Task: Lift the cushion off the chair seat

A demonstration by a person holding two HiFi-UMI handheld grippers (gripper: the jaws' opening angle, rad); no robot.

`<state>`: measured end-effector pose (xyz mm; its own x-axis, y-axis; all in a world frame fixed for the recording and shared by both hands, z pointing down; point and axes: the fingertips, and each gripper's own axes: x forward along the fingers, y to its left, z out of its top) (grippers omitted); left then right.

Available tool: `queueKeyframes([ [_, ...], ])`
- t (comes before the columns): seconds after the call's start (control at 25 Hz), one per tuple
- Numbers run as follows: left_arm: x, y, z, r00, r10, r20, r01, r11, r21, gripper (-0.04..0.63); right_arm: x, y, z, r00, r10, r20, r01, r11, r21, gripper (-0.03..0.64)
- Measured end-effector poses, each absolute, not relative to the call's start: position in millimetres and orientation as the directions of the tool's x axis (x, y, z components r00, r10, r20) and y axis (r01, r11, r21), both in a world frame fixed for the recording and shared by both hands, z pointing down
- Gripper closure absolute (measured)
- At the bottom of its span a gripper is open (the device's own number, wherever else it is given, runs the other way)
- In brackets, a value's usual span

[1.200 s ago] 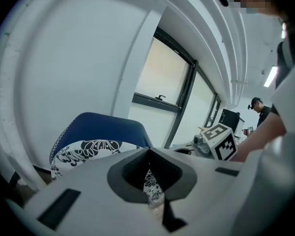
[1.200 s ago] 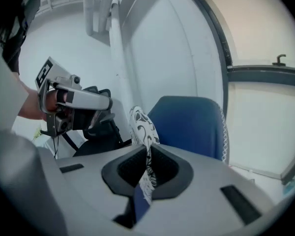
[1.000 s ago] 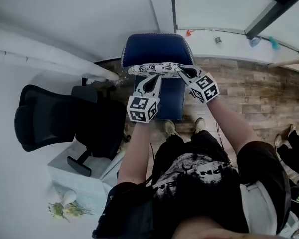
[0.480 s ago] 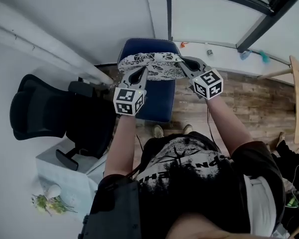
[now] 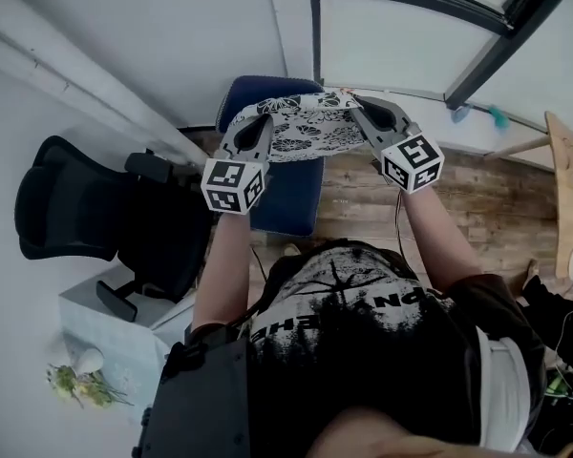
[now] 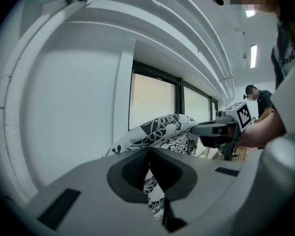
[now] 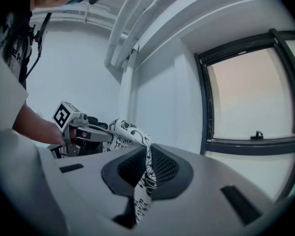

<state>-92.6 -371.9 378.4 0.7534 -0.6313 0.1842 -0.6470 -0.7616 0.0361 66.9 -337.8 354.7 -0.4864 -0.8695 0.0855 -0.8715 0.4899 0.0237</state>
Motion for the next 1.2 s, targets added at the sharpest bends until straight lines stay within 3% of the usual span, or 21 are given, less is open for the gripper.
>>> queueKeyframes([
  [1.2,-73.6,-364.2,391.9,0.74,-0.632,0.233,-0.656,-0.754,0.036,0.583,92.0,-320.3,377.9,-0.475,-0.873,0.111,-0.88,0.474,-0.039,0.591],
])
